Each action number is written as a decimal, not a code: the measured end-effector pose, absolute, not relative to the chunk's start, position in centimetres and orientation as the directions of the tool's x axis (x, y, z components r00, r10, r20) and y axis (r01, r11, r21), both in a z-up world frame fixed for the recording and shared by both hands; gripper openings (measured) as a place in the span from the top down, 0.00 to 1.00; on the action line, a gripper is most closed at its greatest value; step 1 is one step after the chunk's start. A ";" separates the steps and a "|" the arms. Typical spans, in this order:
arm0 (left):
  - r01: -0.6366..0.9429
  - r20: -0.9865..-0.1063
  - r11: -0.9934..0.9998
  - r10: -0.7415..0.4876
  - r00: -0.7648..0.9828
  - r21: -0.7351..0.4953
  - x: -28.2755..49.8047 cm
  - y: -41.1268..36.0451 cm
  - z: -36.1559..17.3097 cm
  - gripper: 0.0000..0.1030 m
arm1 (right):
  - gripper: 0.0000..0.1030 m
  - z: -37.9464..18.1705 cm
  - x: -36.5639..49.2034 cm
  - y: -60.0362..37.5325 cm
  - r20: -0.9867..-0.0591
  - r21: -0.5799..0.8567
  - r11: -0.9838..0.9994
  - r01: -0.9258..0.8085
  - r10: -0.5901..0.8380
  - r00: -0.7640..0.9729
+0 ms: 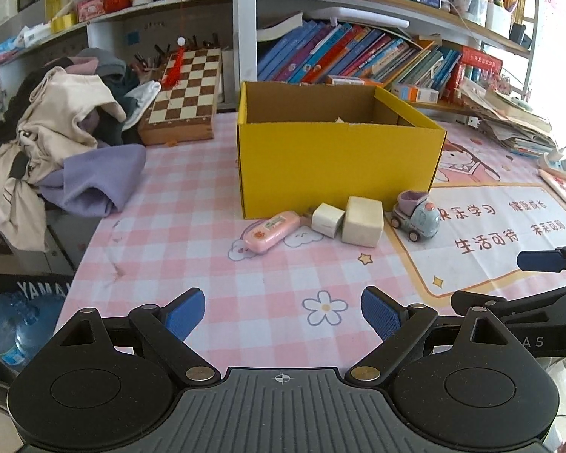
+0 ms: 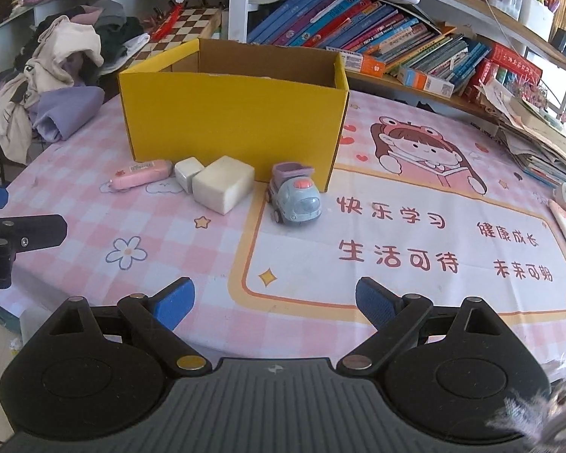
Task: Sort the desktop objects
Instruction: 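Move both tools toward the pink case and the blue-grey toy car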
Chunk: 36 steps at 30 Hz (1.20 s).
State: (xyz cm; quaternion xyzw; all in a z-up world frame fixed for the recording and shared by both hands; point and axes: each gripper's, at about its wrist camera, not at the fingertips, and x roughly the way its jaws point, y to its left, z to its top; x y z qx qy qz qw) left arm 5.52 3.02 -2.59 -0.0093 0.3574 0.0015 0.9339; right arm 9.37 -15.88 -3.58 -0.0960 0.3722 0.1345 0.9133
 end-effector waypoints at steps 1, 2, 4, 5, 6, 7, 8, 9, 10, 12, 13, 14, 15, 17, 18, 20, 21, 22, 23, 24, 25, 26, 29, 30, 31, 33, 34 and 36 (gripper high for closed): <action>-0.011 -0.671 1.000 -0.005 0.741 -0.019 5.5 3.0 -2.7 0.10 | 0.10 -3.6 9.4 -15.9 -0.709 -0.075 0.945 -0.318 0.174 0.684; -0.012 -0.674 1.000 -0.006 0.738 -0.022 5.5 3.0 -2.8 0.10 | 0.10 -3.7 9.5 -15.8 -0.712 -0.075 0.944 -0.322 0.175 0.680; -0.019 -0.689 0.999 -0.009 0.725 -0.032 5.6 2.8 -3.3 0.10 | 0.10 -3.8 9.5 -15.7 -0.716 -0.076 0.942 -0.327 0.176 0.675; -0.022 -0.696 0.999 -0.010 0.718 -0.038 5.7 2.7 -3.5 0.10 | 0.10 -3.8 9.6 -15.7 -0.716 -0.077 0.941 -0.328 0.177 0.675; -0.012 -0.703 0.999 -0.017 0.711 -0.036 5.7 2.5 -3.7 0.10 | 0.10 -3.8 9.6 -15.7 -0.716 -0.078 0.941 -0.330 0.177 0.675; -0.002 -0.703 1.000 -0.017 0.711 -0.027 5.8 2.3 -3.7 0.10 | 0.10 -3.8 9.7 -15.8 -0.716 -0.078 0.941 -0.330 0.177 0.675; 0.007 -0.702 1.000 -0.017 0.711 -0.017 5.8 2.1 -3.8 0.10 | 0.10 -3.8 9.8 -15.8 -0.716 -0.078 0.941 -0.330 0.177 0.676; 0.012 -0.698 1.000 -0.018 0.715 -0.013 5.9 2.0 -3.7 0.10 | 0.10 -3.8 9.9 -15.9 -0.716 -0.078 0.942 -0.328 0.176 0.675; 0.016 -0.694 1.000 -0.018 0.720 -0.009 6.0 1.9 -3.7 0.10 | 0.10 -3.8 10.0 -16.1 -0.717 -0.078 0.942 -0.325 0.174 0.675; 0.022 -0.689 1.000 -0.020 0.725 -0.007 6.3 1.7 -3.6 0.10 | 0.10 -3.8 10.2 -16.3 -0.718 -0.077 0.944 -0.321 0.171 0.675; 0.024 -0.688 1.000 -0.022 0.725 -0.008 6.5 1.7 -3.6 0.10 | 0.10 -3.8 10.4 -16.4 -0.718 -0.075 0.945 -0.318 0.170 0.675; 0.026 -0.687 1.000 -0.024 0.726 -0.008 6.7 1.6 -3.6 0.10 | 0.10 -3.7 10.5 -16.6 -0.718 -0.074 0.946 -0.317 0.170 0.675; 0.029 -0.684 1.000 -0.025 0.729 -0.006 6.8 1.5 -3.6 0.10 | 0.10 -3.7 10.6 -16.7 -0.717 -0.074 0.946 -0.316 0.170 0.676; 0.031 -0.678 1.000 -0.025 0.734 -0.003 7.1 1.3 -3.5 0.10 | 0.11 -3.6 10.8 -16.9 -0.717 -0.072 0.945 -0.319 0.173 0.676; 0.032 -0.675 0.999 -0.025 0.737 -0.001 7.2 1.3 -3.5 0.10 | 0.11 -3.5 10.9 -17.0 -0.716 -0.071 0.944 -0.322 0.176 0.675; 0.032 -0.670 0.999 -0.028 0.742 -0.006 7.6 1.2 -3.3 0.10 | 0.12 -3.4 11.1 -17.0 -0.715 -0.074 0.941 -0.330 0.181 0.675; 0.032 -0.668 0.999 -0.029 0.744 -0.008 7.7 1.2 -3.3 0.10 | 0.12 -3.3 11.2 -17.0 -0.715 -0.076 0.939 -0.334 0.182 0.675; 0.034 -0.666 0.999 -0.032 0.746 -0.010 7.9 1.1 -3.3 0.10 | 0.12 -3.3 11.4 -17.0 -0.714 -0.080 0.938 -0.338 0.182 0.676; 0.036 -0.664 0.999 -0.035 0.747 -0.011 8.0 1.1 -3.2 0.10 | 0.13 -3.3 11.5 -17.0 -0.714 -0.084 0.936 -0.342 0.183 0.676; 0.039 -0.661 0.999 -0.037 0.749 -0.012 8.1 1.0 -3.2 0.10 | 0.13 -3.2 11.6 -17.0 -0.715 -0.086 0.935 -0.344 0.183 0.675; 0.044 -0.658 0.999 -0.041 0.752 -0.012 8.2 0.9 -3.2 0.10 | 0.13 -3.2 11.8 -16.9 -0.715 -0.089 0.934 -0.347 0.183 0.675; 0.050 -0.657 0.999 -0.046 0.753 -0.012 8.3 0.8 -3.2 0.10 | 0.13 -3.2 12.0 -16.9 -0.716 -0.090 0.932 -0.350 0.183 0.673; 0.069 -0.657 0.998 -0.058 0.751 -0.009 8.6 0.5 -3.4 0.11 | 0.13 -3.3 12.5 -16.8 -0.721 -0.092 0.929 -0.358 0.186 0.668; 0.073 -0.659 0.997 -0.060 0.750 -0.007 8.7 0.4 -3.5 0.12 | 0.15 -3.3 12.6 -16.8 -0.722 -0.092 0.928 -0.361 0.188 0.666; 0.077 -0.661 0.997 -0.061 0.748 -0.005 8.8 0.3 -3.6 0.12 | 0.17 -3.4 12.8 -16.8 -0.724 -0.091 0.927 -0.364 0.189 0.664; 0.079 -0.663 0.997 -0.061 0.746 -0.002 9.0 0.1 -3.7 0.13 | 0.19 -3.5 13.2 -16.7 -0.727 -0.091 0.925 -0.369 0.192 0.659; 0.077 -0.664 0.997 -0.058 0.746 -0.002 9.1 0.2 -3.7 0.13 | 0.20 -3.5 13.4 -16.6 -0.728 -0.089 0.924 -0.371 0.194 0.657; 0.059 -0.662 0.998 -0.045 0.748 -0.002 9.4 0.4 -3.8 0.13 | 0.22 -3.6 13.8 -16.6 -0.730 -0.087 0.923 -0.376 0.198 0.654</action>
